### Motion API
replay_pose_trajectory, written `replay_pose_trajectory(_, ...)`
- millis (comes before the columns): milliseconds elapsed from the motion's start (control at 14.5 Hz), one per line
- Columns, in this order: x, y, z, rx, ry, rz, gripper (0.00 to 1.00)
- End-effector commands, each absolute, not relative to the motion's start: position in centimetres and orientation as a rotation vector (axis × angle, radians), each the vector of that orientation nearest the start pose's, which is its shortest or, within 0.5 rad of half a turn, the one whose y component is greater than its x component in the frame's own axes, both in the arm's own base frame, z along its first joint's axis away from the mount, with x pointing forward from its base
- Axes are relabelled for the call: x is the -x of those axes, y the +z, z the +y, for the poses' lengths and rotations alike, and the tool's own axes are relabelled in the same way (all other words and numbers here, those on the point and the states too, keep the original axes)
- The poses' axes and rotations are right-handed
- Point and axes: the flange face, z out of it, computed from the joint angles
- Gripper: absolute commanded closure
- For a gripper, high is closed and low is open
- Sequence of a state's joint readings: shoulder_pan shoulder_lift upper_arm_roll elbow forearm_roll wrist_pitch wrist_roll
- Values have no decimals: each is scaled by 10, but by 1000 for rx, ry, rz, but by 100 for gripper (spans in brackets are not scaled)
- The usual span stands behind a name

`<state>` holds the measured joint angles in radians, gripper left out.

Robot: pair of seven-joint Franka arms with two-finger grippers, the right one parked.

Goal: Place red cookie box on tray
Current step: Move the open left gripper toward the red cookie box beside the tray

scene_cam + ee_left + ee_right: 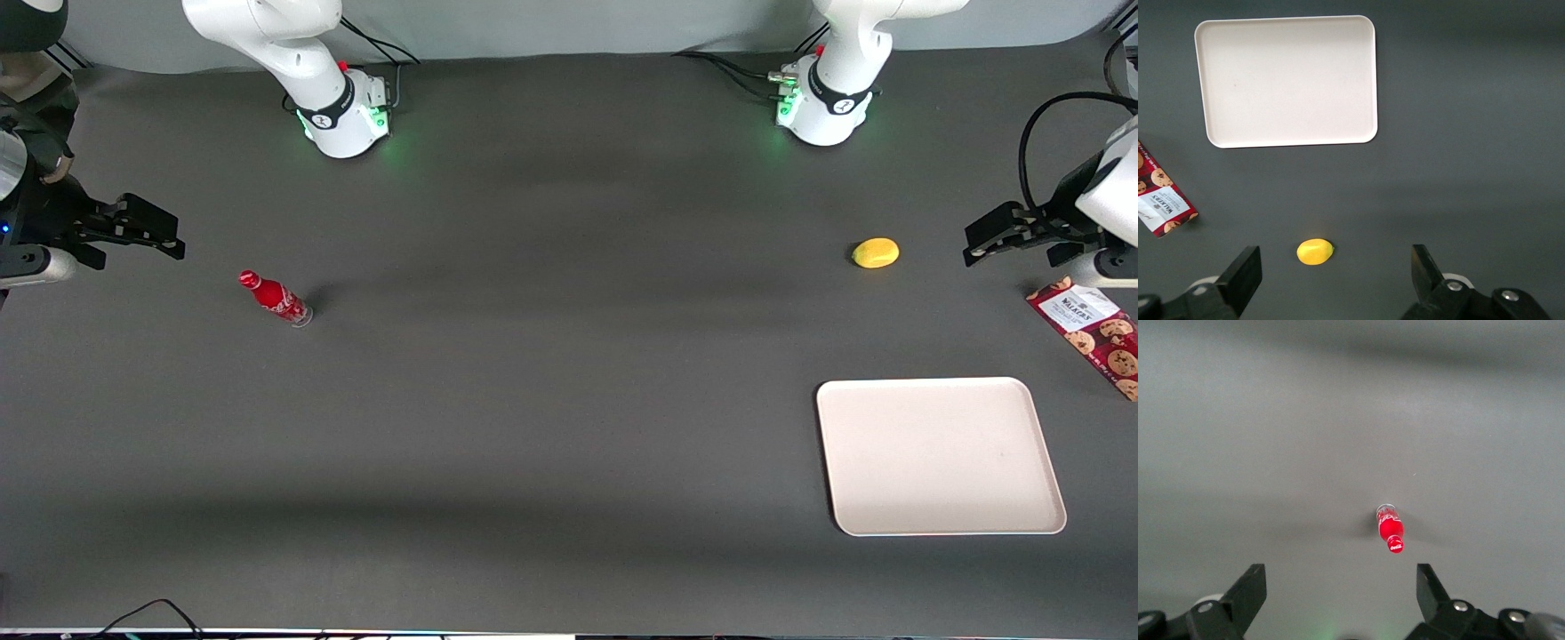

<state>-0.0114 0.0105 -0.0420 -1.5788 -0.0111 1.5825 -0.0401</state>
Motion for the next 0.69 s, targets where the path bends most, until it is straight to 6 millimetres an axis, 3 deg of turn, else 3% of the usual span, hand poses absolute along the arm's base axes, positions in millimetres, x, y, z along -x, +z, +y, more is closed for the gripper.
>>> replay_pose_trajectory(0, -555, 617, -35, 3138, 50, -7, 0)
replay_pose_trajectory(623, -554, 617, -36, 3137, 70, 0, 0)
